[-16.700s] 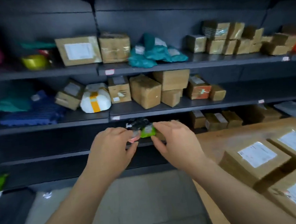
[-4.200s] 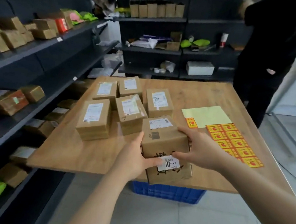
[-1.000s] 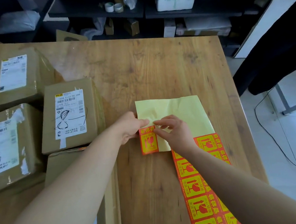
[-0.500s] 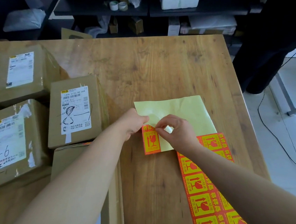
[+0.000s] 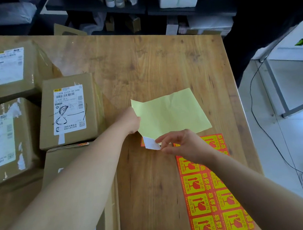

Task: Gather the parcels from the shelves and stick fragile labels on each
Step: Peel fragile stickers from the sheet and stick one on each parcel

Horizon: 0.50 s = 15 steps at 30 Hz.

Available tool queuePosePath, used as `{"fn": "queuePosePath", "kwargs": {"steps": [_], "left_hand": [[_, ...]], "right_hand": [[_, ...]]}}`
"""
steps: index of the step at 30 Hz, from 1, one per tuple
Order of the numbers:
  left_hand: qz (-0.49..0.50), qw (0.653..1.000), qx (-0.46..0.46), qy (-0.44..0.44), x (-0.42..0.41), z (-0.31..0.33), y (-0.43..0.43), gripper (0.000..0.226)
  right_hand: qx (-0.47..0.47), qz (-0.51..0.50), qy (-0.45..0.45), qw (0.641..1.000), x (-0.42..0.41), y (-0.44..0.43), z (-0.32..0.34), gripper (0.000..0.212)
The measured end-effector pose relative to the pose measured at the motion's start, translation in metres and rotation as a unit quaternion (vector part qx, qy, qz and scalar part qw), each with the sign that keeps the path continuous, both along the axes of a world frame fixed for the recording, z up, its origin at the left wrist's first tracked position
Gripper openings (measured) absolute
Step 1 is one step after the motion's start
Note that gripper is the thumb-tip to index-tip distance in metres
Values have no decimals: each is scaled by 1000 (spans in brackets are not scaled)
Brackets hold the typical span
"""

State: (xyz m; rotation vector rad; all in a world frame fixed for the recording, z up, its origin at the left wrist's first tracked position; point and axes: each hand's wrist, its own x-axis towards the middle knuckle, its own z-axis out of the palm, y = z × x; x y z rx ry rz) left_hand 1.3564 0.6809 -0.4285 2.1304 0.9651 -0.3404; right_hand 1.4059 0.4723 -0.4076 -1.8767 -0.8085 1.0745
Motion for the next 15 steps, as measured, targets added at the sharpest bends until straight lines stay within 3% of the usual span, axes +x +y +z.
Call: {"fn": "queuePosePath", "kwargs": {"steps": [4,7,13,15], "left_hand": [[-21,994,107,15,2,-3,-4,26],[-37,986,164,10,2,-6,-6,8],[-38,973,226,12,0,0,-7,7],[-39,977,206,25,-1,11,-12,22]], "right_hand": [[4,-2,53,999,7,-9,15,9],[19,-17,79,997,11,-17,30,7],[29,-60,29,997,18,-35,57,6],[17,-74,-5,997,17,-39,61,9]]}}
